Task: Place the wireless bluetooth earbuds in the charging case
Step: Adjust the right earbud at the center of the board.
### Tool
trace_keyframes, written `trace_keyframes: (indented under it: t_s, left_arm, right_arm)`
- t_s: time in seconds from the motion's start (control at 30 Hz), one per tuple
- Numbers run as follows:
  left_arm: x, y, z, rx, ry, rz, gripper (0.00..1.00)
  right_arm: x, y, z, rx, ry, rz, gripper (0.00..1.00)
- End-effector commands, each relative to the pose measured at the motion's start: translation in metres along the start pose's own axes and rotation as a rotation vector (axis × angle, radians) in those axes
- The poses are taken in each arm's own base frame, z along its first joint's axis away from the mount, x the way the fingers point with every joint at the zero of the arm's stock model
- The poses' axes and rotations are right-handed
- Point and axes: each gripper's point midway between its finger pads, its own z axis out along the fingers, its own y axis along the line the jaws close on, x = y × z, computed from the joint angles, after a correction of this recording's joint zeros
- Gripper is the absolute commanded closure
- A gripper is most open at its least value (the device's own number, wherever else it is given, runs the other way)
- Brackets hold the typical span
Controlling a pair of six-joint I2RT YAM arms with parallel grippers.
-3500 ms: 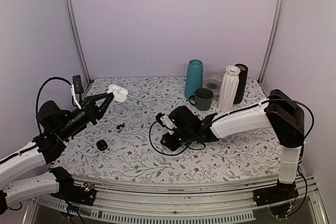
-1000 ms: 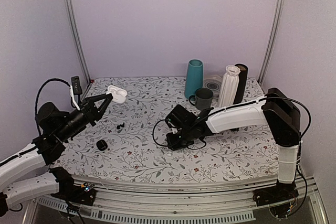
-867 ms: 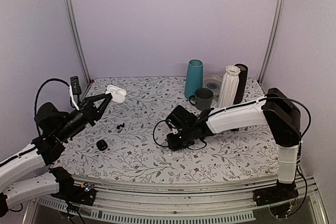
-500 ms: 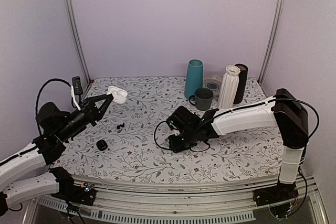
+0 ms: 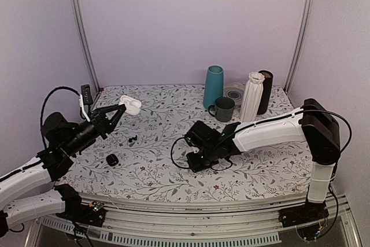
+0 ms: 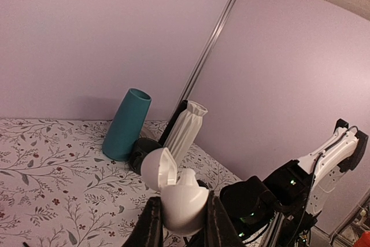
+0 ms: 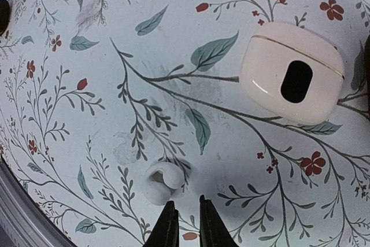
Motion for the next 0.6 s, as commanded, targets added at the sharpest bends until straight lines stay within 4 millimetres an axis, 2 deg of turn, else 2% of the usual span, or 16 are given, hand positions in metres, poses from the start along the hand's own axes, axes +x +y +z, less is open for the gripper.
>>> trace_keyframes:
  t_s: [0.0,0.2,0.37,0.57]
  left_arm:
    - [-0.005,0.001,-0.003,0.005,-0.029,0.0,1.0]
    - [-0.005,0.0,-0.003,0.007,-0.028,0.0,1.0]
    - [-0.005,0.001,-0.004,0.001,-0.029,0.002,1.0]
    - [-0.004,0.001,-0.004,0.004,-0.028,0.0,1.0]
  right_arm:
    - [0.015,0.002,0.008,0.016,0.032,-0.011,0.87]
    - [0.021,0.014,0.015,-0.013,0.052,-0.019,0.87]
    - [0.025,0.015,0.022,-0.01,0.069,-0.02,0.9]
    - [0.017,0.024,0.026,-0.037,0.058,-0.019,0.9]
